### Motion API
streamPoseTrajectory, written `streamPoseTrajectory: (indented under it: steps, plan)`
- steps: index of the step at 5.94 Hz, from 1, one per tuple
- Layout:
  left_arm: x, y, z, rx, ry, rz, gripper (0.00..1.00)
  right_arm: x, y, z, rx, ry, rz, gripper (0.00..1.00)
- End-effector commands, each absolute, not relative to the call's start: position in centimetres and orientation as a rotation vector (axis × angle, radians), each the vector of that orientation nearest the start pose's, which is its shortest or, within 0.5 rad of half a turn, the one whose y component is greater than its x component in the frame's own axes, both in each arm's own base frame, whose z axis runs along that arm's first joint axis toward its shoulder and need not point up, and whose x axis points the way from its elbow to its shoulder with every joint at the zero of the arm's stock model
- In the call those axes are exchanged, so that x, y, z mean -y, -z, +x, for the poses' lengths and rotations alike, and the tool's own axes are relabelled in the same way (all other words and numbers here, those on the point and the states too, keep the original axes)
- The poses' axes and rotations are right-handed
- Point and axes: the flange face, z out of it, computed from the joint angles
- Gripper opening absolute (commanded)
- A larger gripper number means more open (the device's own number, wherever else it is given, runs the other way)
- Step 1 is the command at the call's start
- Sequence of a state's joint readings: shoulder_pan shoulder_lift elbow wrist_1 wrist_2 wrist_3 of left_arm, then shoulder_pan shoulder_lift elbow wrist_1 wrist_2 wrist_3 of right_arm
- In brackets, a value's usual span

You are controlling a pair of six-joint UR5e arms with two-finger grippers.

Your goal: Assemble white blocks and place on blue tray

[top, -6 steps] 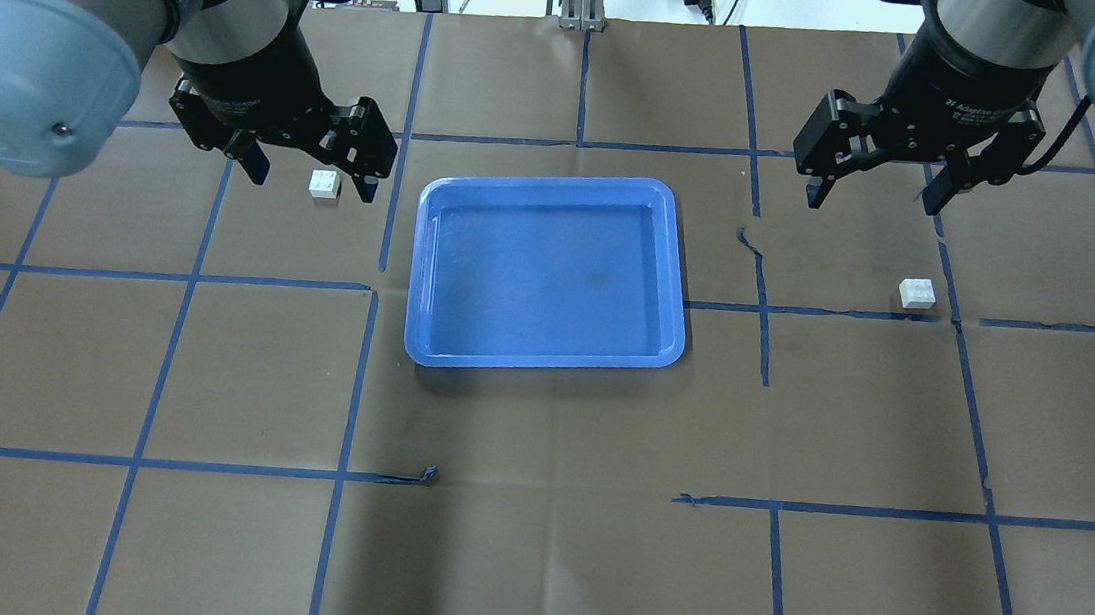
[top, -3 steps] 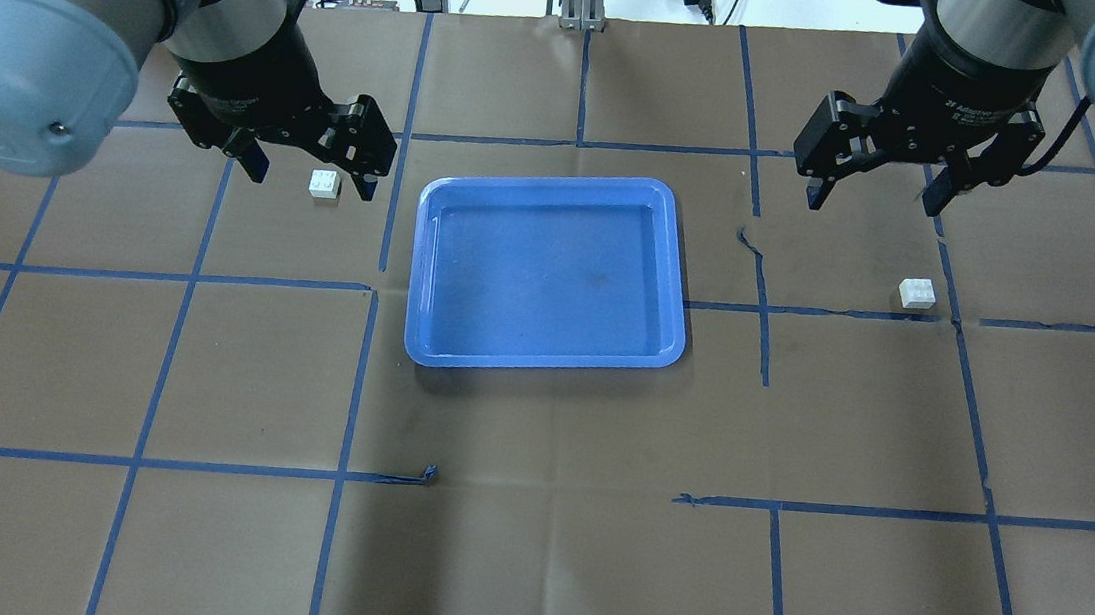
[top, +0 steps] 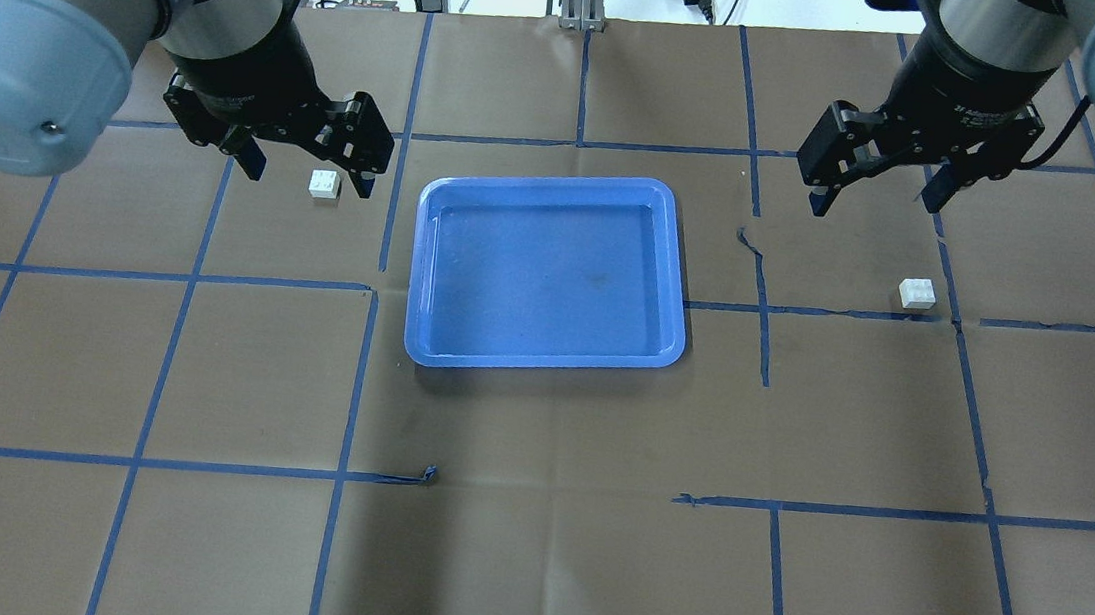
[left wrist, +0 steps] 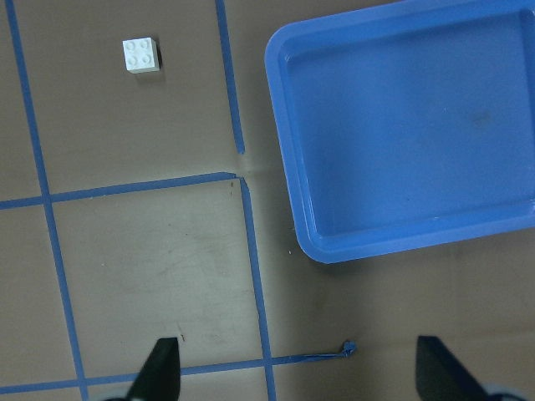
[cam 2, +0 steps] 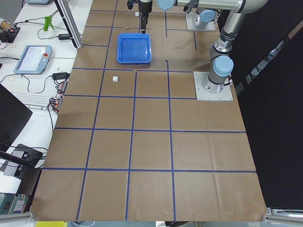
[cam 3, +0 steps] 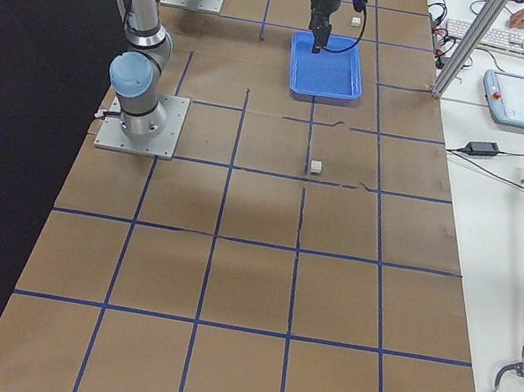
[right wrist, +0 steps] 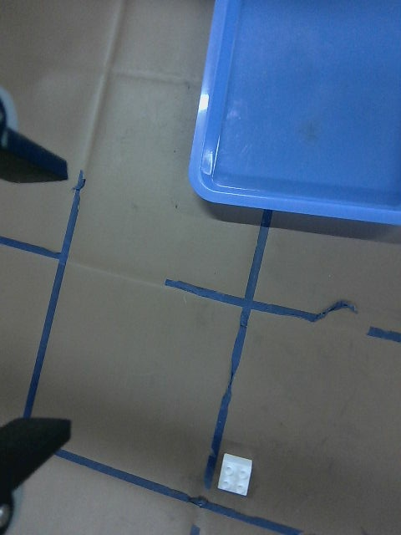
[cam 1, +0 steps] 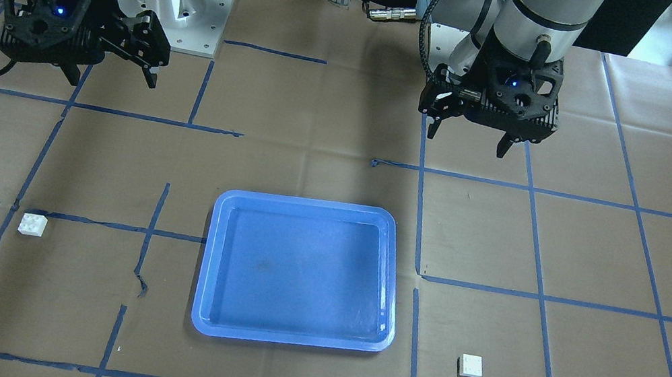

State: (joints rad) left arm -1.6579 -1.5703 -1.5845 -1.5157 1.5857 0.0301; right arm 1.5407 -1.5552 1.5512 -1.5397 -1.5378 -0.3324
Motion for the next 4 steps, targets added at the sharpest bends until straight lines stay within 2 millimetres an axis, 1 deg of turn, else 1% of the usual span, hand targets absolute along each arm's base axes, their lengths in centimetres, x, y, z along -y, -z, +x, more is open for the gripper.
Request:
streamPoseTrajectory:
  steps: [1, 2, 3, 4]
  plan:
    - [49.8, -47.9, -17.6, -3.119, 0.201, 0.185, 0.99, 50.5, -48.2, 11.6, -2.989, -0.028, -0.835, 1.0]
    - [50.6, -47.5, -17.4, -3.119, 0.202, 0.169, 0.99, 51.6, -47.3, 9.1, -2.926, -0.044, -0.999, 1.0]
    - [54.3, -44.9, -16.4, -3.128, 0.15, 0.127, 0.99, 52.7, -46.6, 5.2, -2.844, -0.042, -1.184, 1.0]
    - [60.1, -40.5, -12.2, -3.134, 0.096, 0.032, 0.99, 54.3, -45.4, 2.5, -2.763, -0.014, -1.387, 1.0]
